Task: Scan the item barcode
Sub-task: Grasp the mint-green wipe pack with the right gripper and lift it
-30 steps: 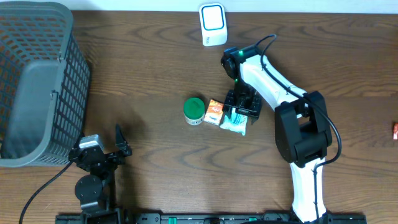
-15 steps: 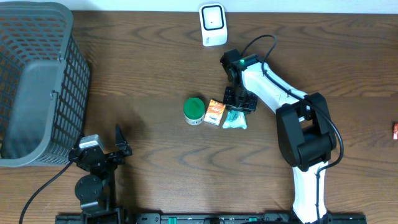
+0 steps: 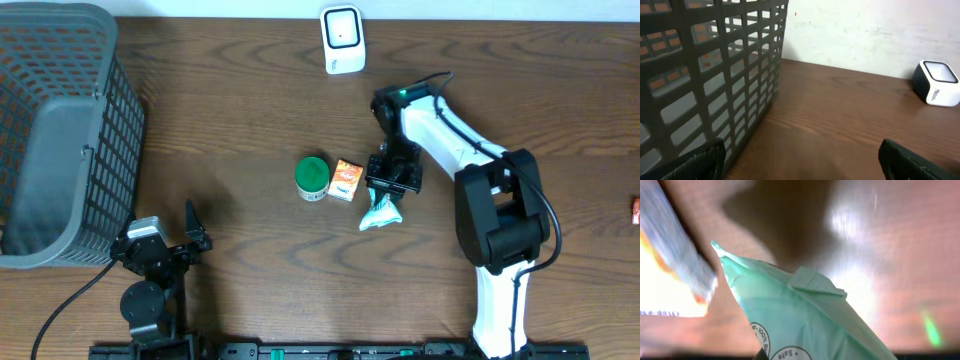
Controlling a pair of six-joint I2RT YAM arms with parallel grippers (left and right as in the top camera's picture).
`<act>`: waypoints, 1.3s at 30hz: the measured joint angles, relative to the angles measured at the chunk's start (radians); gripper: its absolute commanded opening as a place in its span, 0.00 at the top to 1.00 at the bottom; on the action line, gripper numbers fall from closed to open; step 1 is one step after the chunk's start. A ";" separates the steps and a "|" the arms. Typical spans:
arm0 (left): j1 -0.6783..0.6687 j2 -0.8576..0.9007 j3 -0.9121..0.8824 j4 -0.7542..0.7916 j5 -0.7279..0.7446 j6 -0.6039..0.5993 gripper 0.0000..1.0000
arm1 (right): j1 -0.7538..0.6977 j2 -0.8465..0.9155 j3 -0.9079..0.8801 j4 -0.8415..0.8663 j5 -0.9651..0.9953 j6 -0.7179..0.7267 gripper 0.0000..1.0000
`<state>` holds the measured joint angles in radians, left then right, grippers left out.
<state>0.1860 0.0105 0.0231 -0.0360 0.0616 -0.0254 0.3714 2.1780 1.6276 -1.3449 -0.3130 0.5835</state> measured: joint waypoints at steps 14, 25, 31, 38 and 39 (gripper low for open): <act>0.000 0.000 0.000 0.000 0.000 0.000 0.02 | -0.064 -0.010 0.007 -0.311 -0.325 0.198 0.99; 0.000 0.000 0.000 0.000 0.000 0.000 0.02 | -0.064 -0.013 0.007 -0.353 -0.488 0.201 0.99; 0.000 0.000 0.000 0.000 0.000 0.000 0.02 | -0.064 -0.013 0.007 -0.349 -0.592 0.201 0.99; 0.000 0.000 0.000 0.000 0.000 0.000 0.02 | -0.074 -0.016 0.009 -0.064 -0.487 0.128 0.99; 0.000 0.000 0.000 0.000 0.000 0.000 0.02 | -0.079 -0.016 0.009 -0.028 -0.478 0.095 0.99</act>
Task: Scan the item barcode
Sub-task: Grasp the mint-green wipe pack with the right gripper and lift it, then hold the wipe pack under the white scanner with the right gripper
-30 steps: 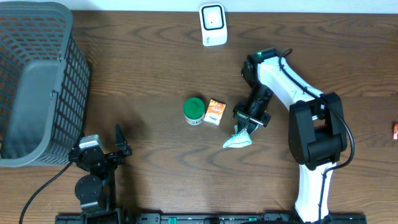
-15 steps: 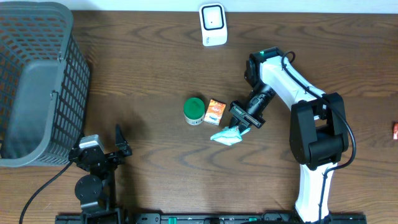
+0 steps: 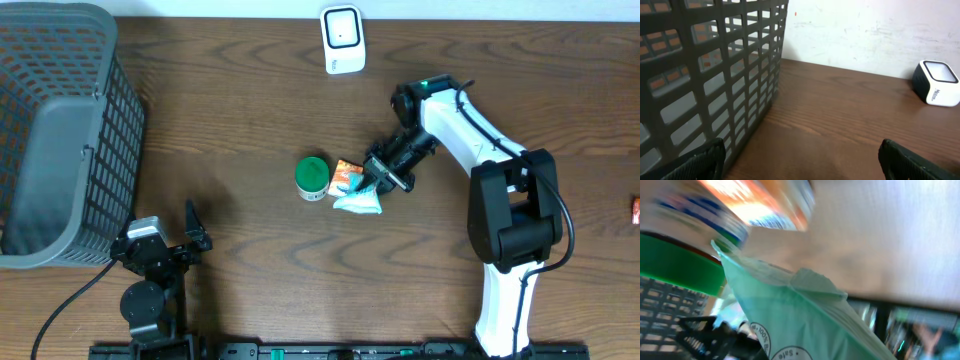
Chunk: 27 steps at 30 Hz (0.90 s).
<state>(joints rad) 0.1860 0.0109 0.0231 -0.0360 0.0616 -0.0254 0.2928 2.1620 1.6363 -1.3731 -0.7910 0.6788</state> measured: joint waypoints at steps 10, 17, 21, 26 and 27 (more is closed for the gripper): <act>0.000 0.000 0.000 0.000 0.000 0.000 0.02 | -0.039 -0.001 0.001 0.215 -0.016 -0.484 0.99; 0.000 0.000 0.000 0.000 0.000 0.000 0.02 | -0.084 -0.001 0.001 0.366 -0.402 -0.858 0.99; 0.000 0.000 0.000 0.000 0.000 0.000 0.02 | -0.127 -0.001 0.001 0.426 -0.595 -1.051 0.99; 0.000 0.000 0.000 0.000 0.000 0.000 0.02 | -0.132 -0.001 0.001 0.452 -0.681 -1.288 0.99; 0.000 0.000 0.000 0.000 0.000 0.000 0.02 | -0.129 -0.001 0.001 0.456 -0.689 -1.342 0.99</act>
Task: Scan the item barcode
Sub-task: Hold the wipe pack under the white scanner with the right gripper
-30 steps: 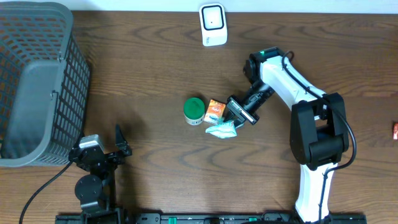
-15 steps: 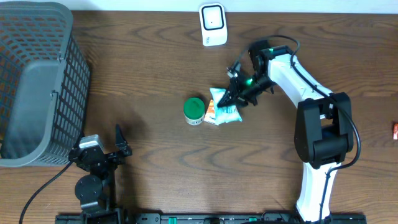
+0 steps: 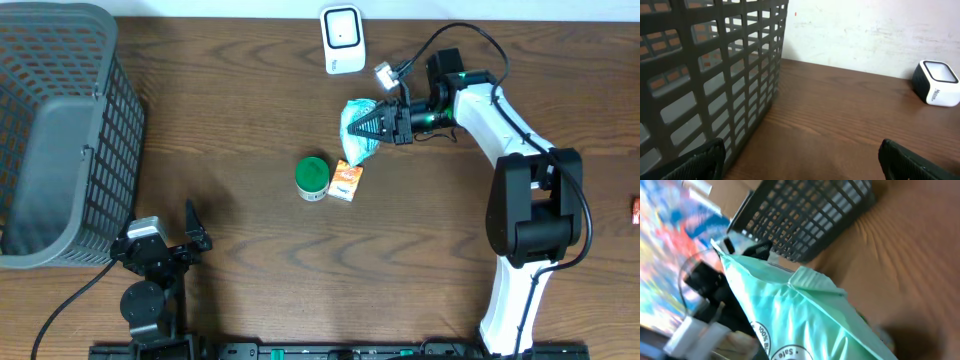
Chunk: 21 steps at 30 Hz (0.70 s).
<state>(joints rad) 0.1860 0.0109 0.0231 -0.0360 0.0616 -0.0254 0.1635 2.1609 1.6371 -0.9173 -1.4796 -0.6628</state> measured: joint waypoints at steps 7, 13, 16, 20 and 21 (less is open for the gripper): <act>0.000 0.000 0.000 0.000 0.000 0.000 0.02 | 0.039 0.000 0.000 0.247 -0.026 -0.286 0.99; 0.000 -0.001 0.000 0.000 0.000 0.000 0.02 | 0.095 -0.010 0.001 0.762 -0.037 -0.348 0.99; 0.000 0.000 0.000 0.000 0.000 0.000 0.02 | 0.130 -0.023 0.004 1.091 -0.038 -0.323 0.99; 0.000 0.000 0.000 0.000 0.000 0.000 0.02 | 0.182 -0.054 0.006 1.300 0.039 -0.299 0.99; 0.000 0.000 0.000 0.000 0.000 0.000 0.02 | 0.196 -0.058 0.007 1.326 0.058 -0.297 0.99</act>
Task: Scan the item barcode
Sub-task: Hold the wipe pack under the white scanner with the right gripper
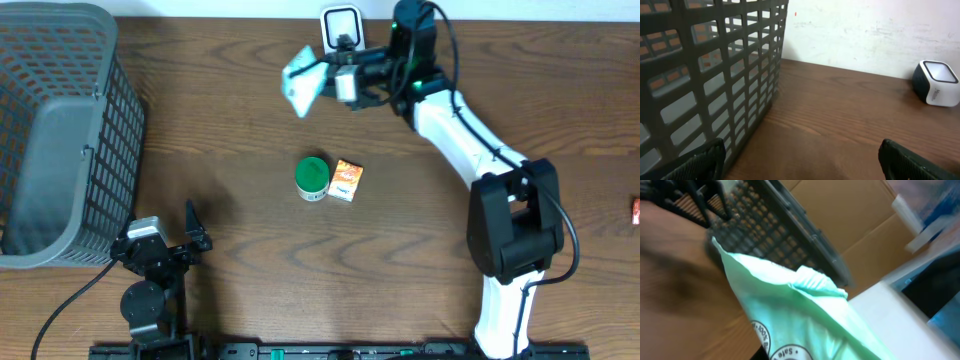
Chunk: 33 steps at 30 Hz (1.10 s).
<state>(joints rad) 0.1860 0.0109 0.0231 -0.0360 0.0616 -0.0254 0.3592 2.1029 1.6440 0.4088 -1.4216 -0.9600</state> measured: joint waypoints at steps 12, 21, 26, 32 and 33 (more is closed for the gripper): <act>0.000 0.000 0.000 0.000 0.000 0.000 0.02 | -0.005 -0.002 0.000 0.103 -0.101 0.033 0.99; 0.000 0.000 0.000 0.000 0.000 0.000 0.02 | -0.010 -0.002 0.000 0.064 -0.088 0.613 0.99; 0.000 0.000 0.000 0.000 0.000 0.000 0.02 | -0.047 -0.002 0.001 -0.150 -0.033 1.020 0.99; 0.000 0.000 0.000 0.000 0.000 0.000 0.02 | -0.101 -0.002 0.004 -0.578 0.021 1.255 0.99; 0.000 0.000 0.000 0.000 0.000 0.000 0.02 | -0.106 -0.002 0.002 -0.621 0.027 1.273 0.99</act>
<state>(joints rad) 0.1860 0.0105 0.0231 -0.0360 0.0616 -0.0250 0.2531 2.1010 1.6463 -0.2127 -1.3945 0.3130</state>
